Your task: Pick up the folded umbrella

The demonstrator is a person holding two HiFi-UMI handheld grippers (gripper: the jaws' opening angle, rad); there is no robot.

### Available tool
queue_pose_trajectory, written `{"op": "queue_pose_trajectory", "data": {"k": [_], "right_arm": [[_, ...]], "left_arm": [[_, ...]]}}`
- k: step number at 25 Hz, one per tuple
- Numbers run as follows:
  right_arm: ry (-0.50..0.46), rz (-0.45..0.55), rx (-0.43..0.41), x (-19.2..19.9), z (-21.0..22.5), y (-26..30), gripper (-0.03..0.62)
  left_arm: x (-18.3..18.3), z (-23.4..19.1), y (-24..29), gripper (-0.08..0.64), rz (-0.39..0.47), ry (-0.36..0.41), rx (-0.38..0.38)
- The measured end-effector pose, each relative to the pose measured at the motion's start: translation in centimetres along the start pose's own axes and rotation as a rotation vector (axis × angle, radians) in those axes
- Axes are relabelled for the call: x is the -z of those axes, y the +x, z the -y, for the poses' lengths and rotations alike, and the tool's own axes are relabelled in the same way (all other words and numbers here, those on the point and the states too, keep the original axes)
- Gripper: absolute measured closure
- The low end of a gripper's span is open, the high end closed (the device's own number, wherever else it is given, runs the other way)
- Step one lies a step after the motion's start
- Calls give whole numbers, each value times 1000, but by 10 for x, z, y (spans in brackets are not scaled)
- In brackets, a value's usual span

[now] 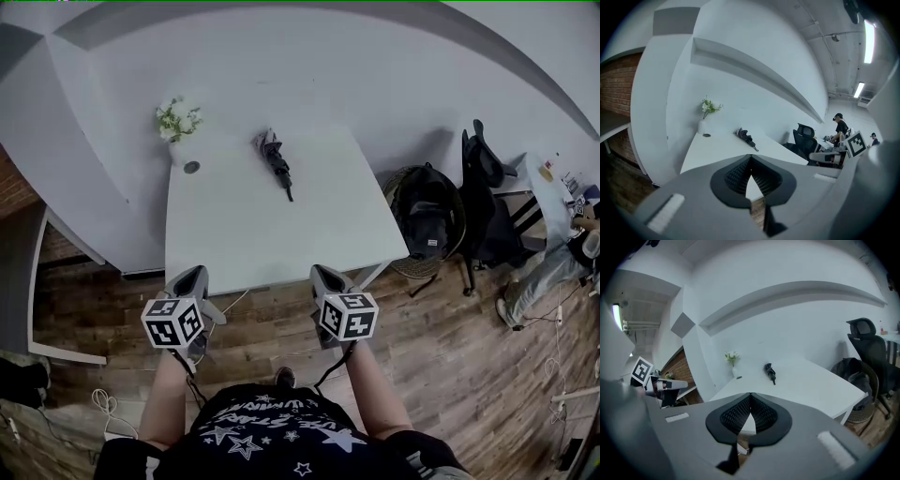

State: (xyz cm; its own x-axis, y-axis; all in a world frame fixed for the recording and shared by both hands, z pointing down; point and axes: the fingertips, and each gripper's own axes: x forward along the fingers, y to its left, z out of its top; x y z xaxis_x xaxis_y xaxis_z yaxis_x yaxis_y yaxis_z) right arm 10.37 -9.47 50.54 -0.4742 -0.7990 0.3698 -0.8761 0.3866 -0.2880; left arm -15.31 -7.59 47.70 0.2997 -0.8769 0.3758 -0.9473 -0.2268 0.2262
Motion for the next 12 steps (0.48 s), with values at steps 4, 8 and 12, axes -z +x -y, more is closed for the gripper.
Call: {"op": "queue_pose_trajectory", "data": {"k": [4, 8, 12], "right_arm": [[-8, -11, -14, -5, 18, 5, 575], [16, -9, -22, -10, 27, 7, 575], [28, -2, -18, -16, 34, 14, 575]], "left_arm": [[-11, 5, 9, 557, 29, -34, -27], [-11, 12, 15, 557, 18, -43, -33], [-12, 15, 30, 557, -1, -44, -26]]}}
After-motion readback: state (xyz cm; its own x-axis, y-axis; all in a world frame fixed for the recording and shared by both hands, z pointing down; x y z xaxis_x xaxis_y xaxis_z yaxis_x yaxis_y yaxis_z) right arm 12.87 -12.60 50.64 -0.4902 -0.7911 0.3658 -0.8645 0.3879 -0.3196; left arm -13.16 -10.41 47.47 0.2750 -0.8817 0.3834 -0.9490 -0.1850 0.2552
